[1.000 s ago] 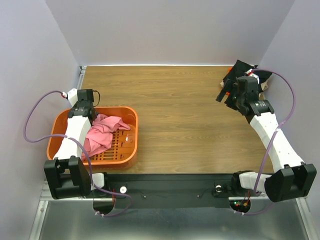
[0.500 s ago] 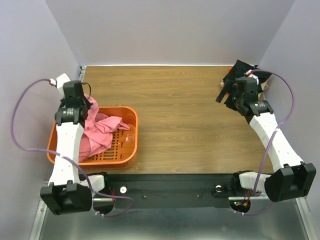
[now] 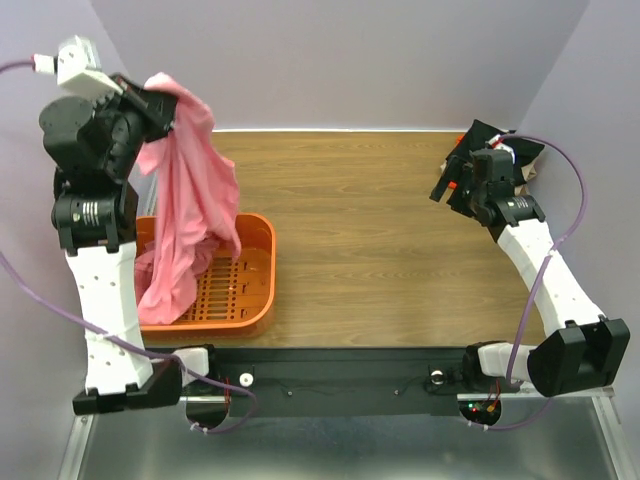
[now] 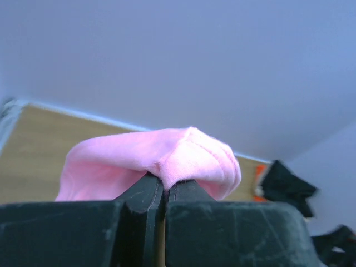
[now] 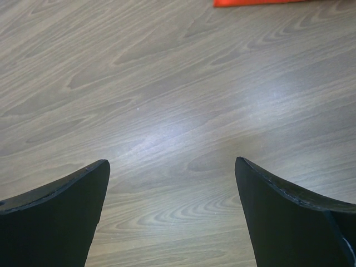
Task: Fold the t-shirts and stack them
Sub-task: Grab the tshirt from the pile, then move the tshirt to the center of the board
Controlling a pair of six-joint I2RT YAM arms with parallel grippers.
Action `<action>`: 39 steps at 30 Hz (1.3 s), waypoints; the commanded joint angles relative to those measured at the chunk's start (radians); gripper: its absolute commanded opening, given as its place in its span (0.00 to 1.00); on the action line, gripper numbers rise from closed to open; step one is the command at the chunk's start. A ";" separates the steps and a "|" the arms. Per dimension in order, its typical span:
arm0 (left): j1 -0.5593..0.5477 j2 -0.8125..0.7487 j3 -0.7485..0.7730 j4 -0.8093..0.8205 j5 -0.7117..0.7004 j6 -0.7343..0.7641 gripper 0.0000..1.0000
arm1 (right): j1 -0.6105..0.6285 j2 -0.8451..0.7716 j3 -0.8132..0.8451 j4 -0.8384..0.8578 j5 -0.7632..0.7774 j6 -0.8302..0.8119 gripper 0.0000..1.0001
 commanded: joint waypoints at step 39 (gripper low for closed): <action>-0.660 0.726 0.427 0.764 0.310 -0.447 0.00 | -0.008 -0.211 -0.071 0.042 0.125 0.012 1.00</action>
